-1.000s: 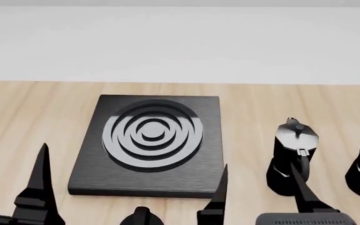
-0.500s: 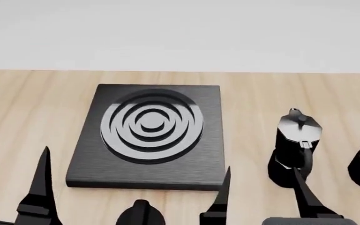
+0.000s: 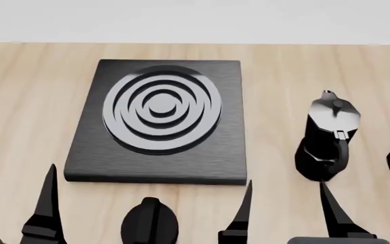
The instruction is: Put the right moka pot on the stove.
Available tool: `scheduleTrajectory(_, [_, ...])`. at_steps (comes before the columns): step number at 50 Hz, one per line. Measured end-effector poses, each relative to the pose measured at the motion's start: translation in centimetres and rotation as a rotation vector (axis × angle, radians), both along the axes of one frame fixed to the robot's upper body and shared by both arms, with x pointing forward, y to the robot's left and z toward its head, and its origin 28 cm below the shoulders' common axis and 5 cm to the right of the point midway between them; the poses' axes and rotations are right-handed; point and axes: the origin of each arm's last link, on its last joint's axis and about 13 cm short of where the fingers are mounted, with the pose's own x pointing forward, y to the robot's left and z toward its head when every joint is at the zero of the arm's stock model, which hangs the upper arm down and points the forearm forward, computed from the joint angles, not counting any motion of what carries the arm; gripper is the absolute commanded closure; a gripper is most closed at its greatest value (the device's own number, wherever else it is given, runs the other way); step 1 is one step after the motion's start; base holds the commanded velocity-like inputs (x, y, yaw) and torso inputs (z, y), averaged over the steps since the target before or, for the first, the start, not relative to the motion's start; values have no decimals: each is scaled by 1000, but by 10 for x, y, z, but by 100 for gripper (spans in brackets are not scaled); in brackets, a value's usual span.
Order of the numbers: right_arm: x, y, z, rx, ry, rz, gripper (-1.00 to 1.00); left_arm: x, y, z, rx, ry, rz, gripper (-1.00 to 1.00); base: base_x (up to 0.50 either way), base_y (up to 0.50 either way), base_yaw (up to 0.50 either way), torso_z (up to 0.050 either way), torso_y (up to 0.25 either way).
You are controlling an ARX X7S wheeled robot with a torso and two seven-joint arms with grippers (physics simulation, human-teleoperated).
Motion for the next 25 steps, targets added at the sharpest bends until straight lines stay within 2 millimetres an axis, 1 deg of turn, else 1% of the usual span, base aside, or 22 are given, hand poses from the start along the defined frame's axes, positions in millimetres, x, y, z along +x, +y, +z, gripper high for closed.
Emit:
scheduleTrajectory(21, [-1,0,0,-8,-6,-4,-100,0,0,-2,1,6,-1,-100,0,0,0,0,-114])
scheduleTrajectory(25, [-1,0,0,-9,-5,-4,-100,0,0,-2,-1,8,-1,-100,0,0,0,0,-29])
